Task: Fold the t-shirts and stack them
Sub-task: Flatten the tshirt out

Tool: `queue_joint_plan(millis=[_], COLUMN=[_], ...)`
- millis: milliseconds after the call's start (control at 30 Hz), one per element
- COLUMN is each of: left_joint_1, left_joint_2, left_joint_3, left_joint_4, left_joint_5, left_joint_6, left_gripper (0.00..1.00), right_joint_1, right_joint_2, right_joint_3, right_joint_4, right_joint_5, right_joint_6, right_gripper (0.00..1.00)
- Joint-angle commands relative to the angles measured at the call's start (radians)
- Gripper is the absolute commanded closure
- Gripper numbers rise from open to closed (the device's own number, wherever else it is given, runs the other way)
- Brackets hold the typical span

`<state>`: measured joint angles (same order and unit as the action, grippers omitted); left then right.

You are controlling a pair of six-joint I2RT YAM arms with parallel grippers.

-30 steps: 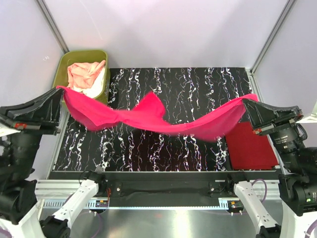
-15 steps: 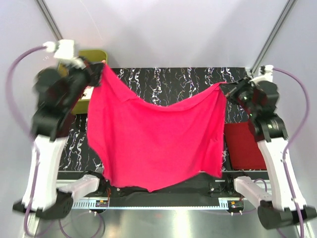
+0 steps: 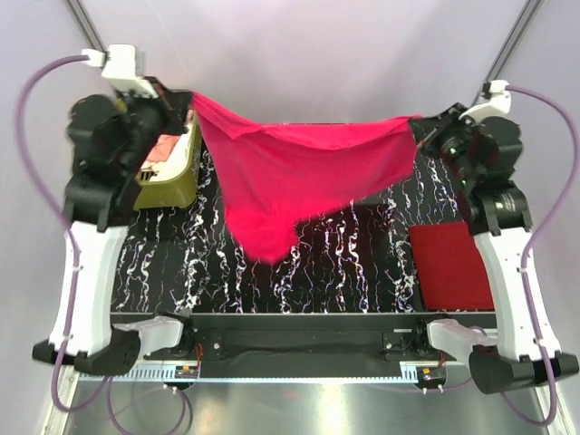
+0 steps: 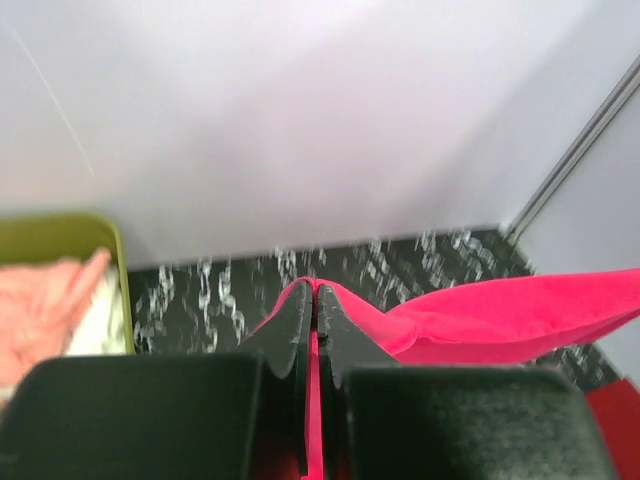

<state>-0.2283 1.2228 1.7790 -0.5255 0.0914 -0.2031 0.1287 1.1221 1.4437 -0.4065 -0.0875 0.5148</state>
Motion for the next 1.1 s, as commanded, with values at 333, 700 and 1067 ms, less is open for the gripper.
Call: queue_joint_plan(millis=[333, 700, 1067], left_joint_1=[0.003, 0.003, 0.006], left_joint_2=[-0.371, -0.35, -0.165], left_joint_3=[0.102, 0.24, -0.341], left_joint_4=[0.007, -0.048, 0.191], left_joint_5=[0.027, 0.056, 0.025], left_joint_6=[-0.004, -0.016, 0.033], left_gripper=[1.0, 1.0, 1.0], right_joint_1=[0.005, 0.005, 0.005], right_joint_2=[-0.327, -0.334, -0.093], right_joint_3=[0.121, 0.207, -0.271], right_joint_4=[-0.049, -0.172, 0.262], right_joint_5=[-0.167, -0.138, 0.082], right_joint_6=[-0.05, 0.025, -0.004], right_gripper=[1.0, 1.0, 1.0])
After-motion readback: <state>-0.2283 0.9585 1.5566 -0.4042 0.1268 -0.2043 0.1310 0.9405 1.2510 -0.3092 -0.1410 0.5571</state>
